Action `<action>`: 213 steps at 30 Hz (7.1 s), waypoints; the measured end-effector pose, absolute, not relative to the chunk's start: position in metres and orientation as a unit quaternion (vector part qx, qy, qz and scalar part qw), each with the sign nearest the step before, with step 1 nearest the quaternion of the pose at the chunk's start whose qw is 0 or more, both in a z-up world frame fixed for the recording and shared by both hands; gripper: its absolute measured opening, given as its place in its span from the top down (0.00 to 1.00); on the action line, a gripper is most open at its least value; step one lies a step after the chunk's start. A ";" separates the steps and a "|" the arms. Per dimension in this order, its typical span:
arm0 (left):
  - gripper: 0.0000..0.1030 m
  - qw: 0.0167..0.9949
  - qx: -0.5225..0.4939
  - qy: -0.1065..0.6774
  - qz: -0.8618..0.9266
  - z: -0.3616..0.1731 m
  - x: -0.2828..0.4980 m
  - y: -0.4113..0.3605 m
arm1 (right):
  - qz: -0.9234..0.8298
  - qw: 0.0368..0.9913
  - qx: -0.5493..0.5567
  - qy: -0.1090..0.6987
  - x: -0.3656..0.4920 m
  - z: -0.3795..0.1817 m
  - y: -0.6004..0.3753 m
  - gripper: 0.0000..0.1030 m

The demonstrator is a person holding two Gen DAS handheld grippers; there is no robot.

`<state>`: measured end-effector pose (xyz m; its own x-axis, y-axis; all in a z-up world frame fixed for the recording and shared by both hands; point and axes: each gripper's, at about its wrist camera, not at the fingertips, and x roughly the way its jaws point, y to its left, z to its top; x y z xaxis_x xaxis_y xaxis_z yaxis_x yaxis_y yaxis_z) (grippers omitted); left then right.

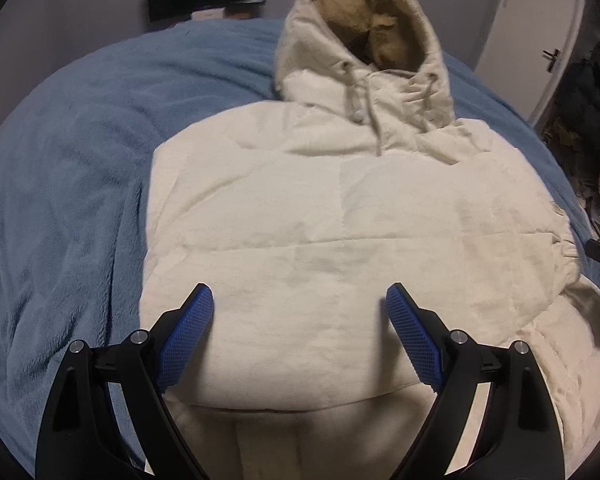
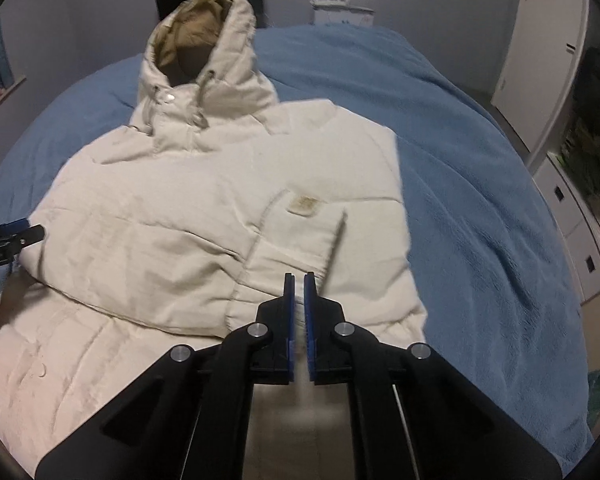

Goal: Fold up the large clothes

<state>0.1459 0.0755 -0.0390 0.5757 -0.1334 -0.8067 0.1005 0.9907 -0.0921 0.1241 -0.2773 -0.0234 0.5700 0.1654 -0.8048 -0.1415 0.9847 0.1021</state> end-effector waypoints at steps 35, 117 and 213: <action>0.06 0.936 -0.009 0.342 -0.075 0.108 0.160 -0.013 | 0.134 0.923 0.092 0.349 0.166 0.033 -0.271 0.07; 0.06 0.939 -0.089 0.333 -0.008 -0.008 0.255 0.071 | 0.189 0.940 -0.073 0.276 0.329 0.016 -0.158 0.96; 0.55 0.879 -0.115 0.444 -0.129 -0.039 0.215 0.031 | 0.309 0.863 -0.104 0.386 0.271 -0.067 -0.135 0.49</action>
<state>0.2151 0.0312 -0.0390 0.5734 -0.3287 -0.7505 0.1244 0.9403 -0.3168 0.2707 -0.1353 -0.0673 0.5112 0.4526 -0.7306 -0.6138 0.7873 0.0584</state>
